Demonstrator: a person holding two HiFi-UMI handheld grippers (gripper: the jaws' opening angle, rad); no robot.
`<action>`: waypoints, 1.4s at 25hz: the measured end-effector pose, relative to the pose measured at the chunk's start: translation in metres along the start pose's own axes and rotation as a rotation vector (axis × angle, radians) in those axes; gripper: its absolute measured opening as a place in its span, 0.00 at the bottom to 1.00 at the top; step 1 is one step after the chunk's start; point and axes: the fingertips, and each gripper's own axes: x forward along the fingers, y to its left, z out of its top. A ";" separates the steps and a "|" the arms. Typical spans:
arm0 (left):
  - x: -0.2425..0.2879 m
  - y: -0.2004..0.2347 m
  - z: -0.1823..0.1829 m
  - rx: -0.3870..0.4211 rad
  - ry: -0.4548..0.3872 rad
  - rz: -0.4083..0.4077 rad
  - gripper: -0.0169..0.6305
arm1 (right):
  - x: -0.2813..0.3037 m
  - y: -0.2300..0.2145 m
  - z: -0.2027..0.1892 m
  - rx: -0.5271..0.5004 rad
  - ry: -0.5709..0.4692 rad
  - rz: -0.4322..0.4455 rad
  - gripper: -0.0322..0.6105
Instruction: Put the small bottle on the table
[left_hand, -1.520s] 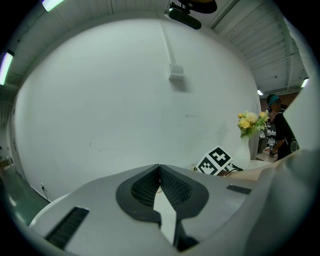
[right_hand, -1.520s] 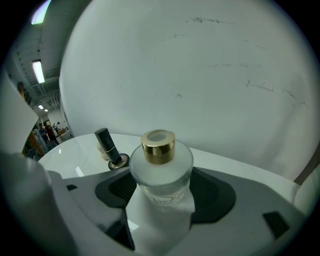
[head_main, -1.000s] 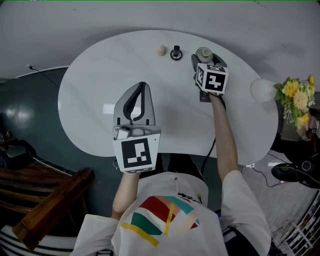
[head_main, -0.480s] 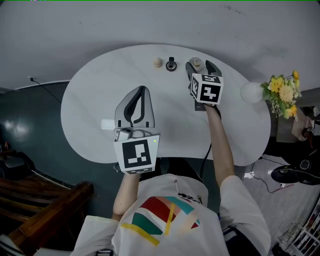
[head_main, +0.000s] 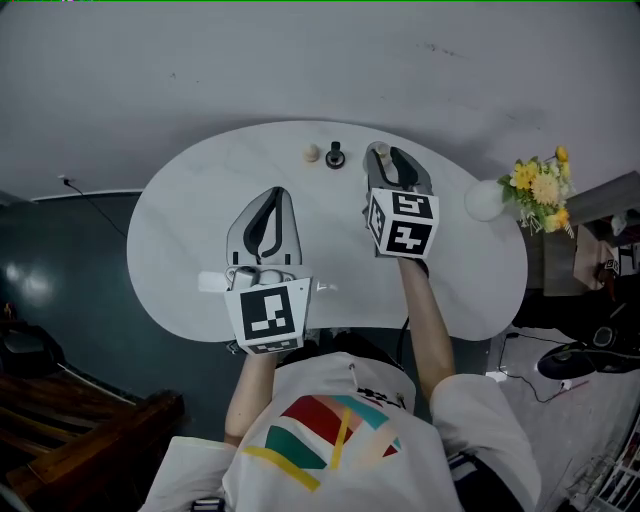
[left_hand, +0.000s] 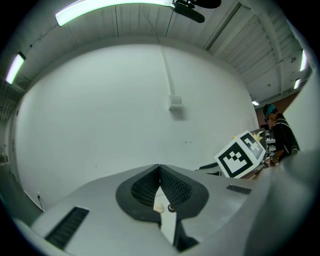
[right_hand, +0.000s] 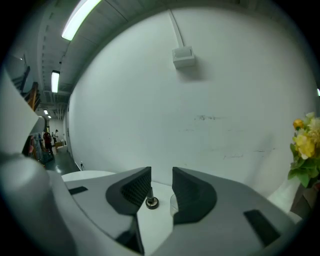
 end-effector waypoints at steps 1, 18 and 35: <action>-0.002 0.001 0.002 0.001 -0.005 0.004 0.05 | -0.009 0.002 0.006 0.000 -0.024 -0.010 0.25; -0.032 0.015 0.027 -0.004 -0.074 0.031 0.05 | -0.134 0.061 0.086 -0.066 -0.346 -0.005 0.07; -0.048 0.005 0.026 0.017 -0.086 -0.007 0.05 | -0.177 0.092 0.063 -0.072 -0.349 0.036 0.07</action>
